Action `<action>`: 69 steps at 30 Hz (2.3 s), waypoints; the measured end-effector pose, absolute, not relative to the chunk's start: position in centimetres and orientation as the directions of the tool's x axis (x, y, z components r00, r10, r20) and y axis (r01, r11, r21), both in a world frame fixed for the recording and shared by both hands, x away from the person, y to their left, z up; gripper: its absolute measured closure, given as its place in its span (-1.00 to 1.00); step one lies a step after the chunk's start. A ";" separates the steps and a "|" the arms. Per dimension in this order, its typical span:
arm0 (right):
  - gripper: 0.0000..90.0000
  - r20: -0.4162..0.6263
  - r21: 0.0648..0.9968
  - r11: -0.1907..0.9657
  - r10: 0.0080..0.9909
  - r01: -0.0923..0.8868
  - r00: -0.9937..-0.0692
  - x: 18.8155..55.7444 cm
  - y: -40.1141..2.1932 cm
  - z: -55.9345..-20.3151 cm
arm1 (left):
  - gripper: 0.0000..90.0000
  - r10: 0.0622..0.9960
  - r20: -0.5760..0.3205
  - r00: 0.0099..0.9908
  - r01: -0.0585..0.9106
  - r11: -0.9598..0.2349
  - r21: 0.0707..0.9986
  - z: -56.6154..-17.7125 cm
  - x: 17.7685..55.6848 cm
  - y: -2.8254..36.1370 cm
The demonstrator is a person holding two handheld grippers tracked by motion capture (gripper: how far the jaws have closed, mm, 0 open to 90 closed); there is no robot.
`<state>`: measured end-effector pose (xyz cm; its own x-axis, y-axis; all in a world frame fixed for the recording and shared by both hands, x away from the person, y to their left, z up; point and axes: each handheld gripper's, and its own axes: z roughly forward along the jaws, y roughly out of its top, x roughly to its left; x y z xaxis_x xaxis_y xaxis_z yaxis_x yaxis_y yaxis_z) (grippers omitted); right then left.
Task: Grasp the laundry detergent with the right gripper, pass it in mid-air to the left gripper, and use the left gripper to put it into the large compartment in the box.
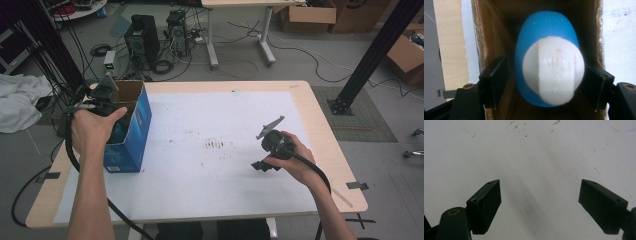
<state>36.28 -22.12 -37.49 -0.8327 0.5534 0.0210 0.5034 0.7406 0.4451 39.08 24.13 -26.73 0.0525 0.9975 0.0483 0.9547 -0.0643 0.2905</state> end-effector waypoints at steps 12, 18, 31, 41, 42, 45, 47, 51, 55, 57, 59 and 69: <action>-0.59 0.021 0.446 0.740 0.554 0.504 -0.832 36.3 -22.0 -37.5 | -0.41 0.997 0.060 0.056 0.947 -0.072 0.312 -25.2 38.9 24.0; -0.59 0.019 0.446 0.741 0.554 0.503 -0.832 36.3 -22.0 -37.5 | -0.50 0.997 0.049 0.059 0.947 -0.072 0.314 -25.0 38.9 24.0; -0.60 0.019 0.441 0.739 0.560 0.509 -0.828 36.3 -22.2 -37.3 | -0.60 0.989 0.072 0.127 0.934 -0.144 0.328 -21.8 39.1 22.1; -0.62 0.023 0.441 0.738 0.559 0.510 -0.829 36.3 -22.2 -37.3 | -0.61 0.974 0.071 0.216 0.910 -0.227 0.346 -18.6 39.5 19.7; -0.62 0.021 0.443 0.738 0.560 0.510 -0.829 36.3 -22.2 -37.3 | -0.61 0.973 0.070 0.221 0.908 -0.231 0.348 -18.4 39.6 19.4; -0.63 0.020 0.441 0.737 0.562 0.512 -0.827 36.3 -22.3 -37.2 | -0.61 0.967 0.072 0.244 0.901 -0.253 0.353 -18.0 39.8 18.3; -0.63 0.020 0.441 0.737 0.563 0.513 -0.826 36.3 -22.3 -37.1 | -0.61 0.962 0.070 0.266 0.897 -0.273 0.348 -17.8 39.9 17.7; -0.63 0.021 0.437 0.736 0.566 0.517 -0.824 36.2 -22.4 -37.0 | -0.61 0.947 0.050 0.317 0.883 -0.314 0.349 -17.5 40.1 16.3; -0.63 0.015 0.439 0.735 0.569 0.517 -0.822 36.3 -22.6 -36.9 | -0.61 0.935 0.050 0.351 0.871 -0.346 0.349 -17.4 40.3 14.8; -0.63 0.016 0.435 0.735 0.572 0.521 -0.820 36.3 -22.7 -36.7 | -0.61 0.925 0.048 0.377 0.861 -0.369 0.351 -17.4 40.4 13.8; -0.63 0.015 0.438 0.732 0.574 0.521 -0.819 36.3 -22.7 -36.6 | -0.61 0.919 0.048 0.392 0.855 -0.383 0.349 -17.8 40.4 12.9; -0.63 0.004 0.441 0.734 0.575 0.517 -0.818 36.0 -22.9 -36.0 | -0.61 0.890 0.024 0.456 0.839 -0.439 0.322 -20.5 40.9 9.5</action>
